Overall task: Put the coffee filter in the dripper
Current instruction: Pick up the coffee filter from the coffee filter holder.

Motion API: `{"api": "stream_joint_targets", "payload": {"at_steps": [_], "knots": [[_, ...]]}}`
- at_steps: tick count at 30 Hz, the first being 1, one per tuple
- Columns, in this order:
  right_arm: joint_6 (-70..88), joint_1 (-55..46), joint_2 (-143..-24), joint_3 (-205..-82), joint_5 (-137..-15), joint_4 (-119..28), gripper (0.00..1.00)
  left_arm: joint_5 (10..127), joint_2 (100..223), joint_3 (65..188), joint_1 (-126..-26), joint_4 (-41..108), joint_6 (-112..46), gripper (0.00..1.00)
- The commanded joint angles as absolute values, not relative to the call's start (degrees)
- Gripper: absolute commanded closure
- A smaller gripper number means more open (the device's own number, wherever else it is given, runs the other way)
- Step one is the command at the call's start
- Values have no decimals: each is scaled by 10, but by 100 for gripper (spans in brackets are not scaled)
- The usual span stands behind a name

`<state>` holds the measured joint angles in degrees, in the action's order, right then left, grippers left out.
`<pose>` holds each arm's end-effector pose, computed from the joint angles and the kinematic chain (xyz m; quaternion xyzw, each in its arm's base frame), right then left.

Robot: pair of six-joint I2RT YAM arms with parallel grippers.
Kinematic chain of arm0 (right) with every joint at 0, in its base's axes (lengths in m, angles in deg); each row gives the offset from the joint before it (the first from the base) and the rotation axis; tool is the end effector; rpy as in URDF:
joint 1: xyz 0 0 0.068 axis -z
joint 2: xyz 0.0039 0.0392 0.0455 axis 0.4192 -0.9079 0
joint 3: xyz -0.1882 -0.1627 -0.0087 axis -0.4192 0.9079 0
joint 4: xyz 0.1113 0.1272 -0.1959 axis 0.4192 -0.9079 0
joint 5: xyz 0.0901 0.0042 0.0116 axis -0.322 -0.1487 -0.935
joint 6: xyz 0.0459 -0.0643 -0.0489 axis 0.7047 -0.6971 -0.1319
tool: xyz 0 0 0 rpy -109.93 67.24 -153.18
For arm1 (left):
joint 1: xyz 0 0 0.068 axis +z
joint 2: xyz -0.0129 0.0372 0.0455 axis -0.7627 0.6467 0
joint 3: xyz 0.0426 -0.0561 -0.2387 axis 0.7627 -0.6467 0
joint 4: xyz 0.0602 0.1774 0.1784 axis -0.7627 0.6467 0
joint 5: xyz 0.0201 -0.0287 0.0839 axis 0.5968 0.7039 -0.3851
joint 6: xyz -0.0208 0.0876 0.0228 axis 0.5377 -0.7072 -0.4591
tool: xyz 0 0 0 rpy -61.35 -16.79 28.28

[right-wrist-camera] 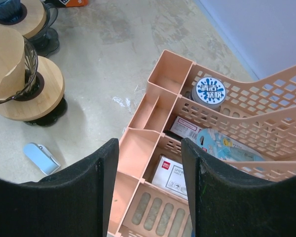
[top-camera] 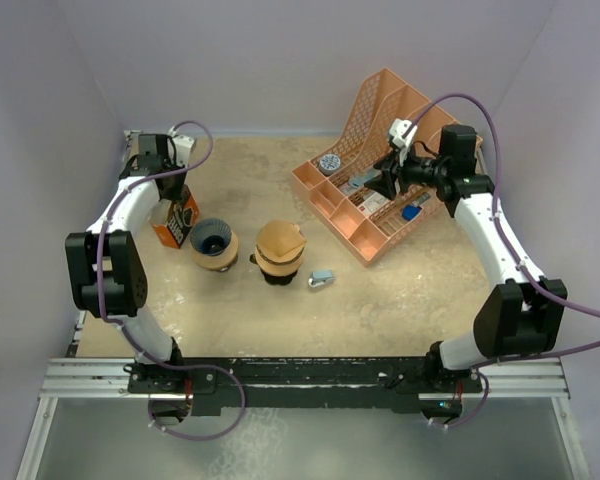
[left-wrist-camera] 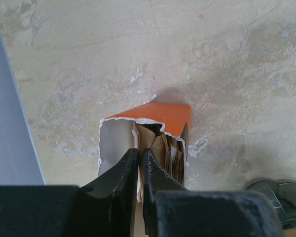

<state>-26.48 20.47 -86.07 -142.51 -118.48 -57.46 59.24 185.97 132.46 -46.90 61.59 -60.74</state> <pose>0.3559 0.0914 0.3244 -0.4409 0.6513 0.2373 0.5702 0.4125 0.0216 0.1987 0.1049 0.9269 0.0666 0.3543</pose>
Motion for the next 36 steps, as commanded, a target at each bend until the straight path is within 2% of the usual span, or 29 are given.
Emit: {"api": "stream_joint_targets", "payload": {"at_steps": [1, 5, 16, 36], "knots": [[-273, 208, -861, -1426, -1201, -573, 43, 592, 1845, 1332, -472, 598, -612, 95], [-282, 208, -865, -1432, -1200, -584, 43, 591, 1846, 1343, -472, 608, -615, 100], [-288, 208, -870, -1434, -1199, -591, 42, 576, 1786, 1343, -471, 637, -629, 100], [-300, 208, -874, -1437, -1187, -601, 41, 594, 1660, 1217, -440, 618, -610, 99]]}}
